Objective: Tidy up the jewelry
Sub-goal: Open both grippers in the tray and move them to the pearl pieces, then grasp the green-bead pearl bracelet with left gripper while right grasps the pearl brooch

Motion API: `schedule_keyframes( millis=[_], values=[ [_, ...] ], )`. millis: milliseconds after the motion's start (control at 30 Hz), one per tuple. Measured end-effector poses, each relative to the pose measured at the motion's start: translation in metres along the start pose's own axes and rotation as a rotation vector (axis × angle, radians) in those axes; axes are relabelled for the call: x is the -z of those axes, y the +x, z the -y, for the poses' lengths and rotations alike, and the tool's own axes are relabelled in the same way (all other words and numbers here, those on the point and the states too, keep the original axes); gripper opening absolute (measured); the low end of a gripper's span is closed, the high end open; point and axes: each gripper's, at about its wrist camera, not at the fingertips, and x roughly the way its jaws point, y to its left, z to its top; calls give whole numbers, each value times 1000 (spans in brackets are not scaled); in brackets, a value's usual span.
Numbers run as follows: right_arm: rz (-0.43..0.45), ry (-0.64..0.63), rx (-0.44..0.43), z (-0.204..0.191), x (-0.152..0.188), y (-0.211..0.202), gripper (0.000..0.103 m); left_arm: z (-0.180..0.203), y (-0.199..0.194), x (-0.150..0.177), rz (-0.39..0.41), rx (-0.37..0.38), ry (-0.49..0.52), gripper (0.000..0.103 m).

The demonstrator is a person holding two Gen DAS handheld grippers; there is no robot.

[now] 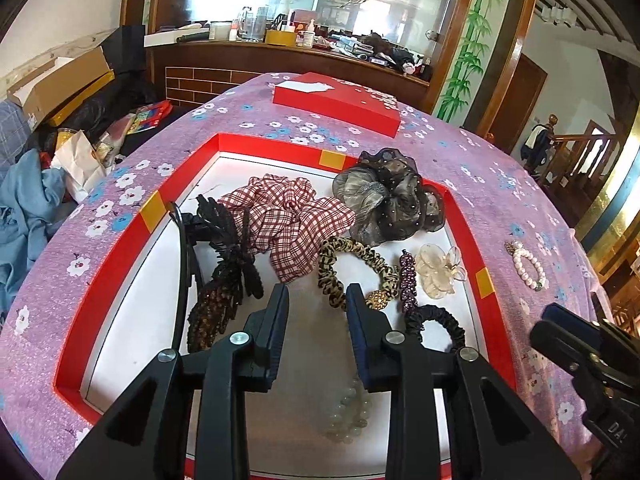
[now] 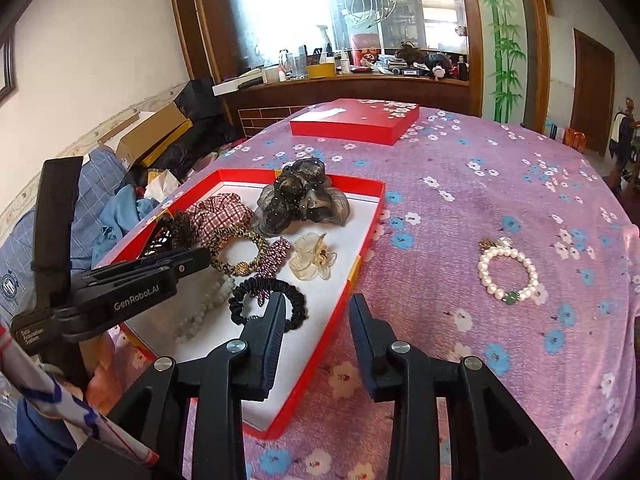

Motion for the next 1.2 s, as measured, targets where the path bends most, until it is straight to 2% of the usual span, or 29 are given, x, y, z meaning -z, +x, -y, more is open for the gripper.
schedule_keyframes(
  millis=[133,200,267,400,467,567,667,733,833,967,1067,1200],
  values=[
    [7,16,4,14,-3,-16,36,6,-5,4,8,-63,19,30],
    [23,45,12,29,-8,-29,41,12,-8,7,6,-82,44,32],
    [48,87,31,49,-15,-44,45,19,-13,10,-6,-68,63,37],
    [92,168,97,96,-27,-70,45,39,-30,7,7,-40,104,38],
    [90,217,102,120,-33,-76,45,50,-39,4,10,-7,120,43],
    [47,269,113,150,-39,-71,44,67,-49,-1,8,40,147,44],
    [-35,316,103,176,-44,-49,35,89,-50,-7,-10,74,181,44],
    [-87,337,97,189,-45,-31,35,108,-46,-12,-39,109,205,44],
    [-172,370,93,204,-45,-2,34,136,-32,-20,-108,178,229,44],
    [-160,436,67,217,-47,9,34,181,10,-36,-212,247,247,43],
    [-108,459,68,224,-44,6,34,208,55,-44,-299,232,239,43],
    [-55,483,54,235,-37,5,34,236,105,-47,-368,177,265,40]
  ],
)
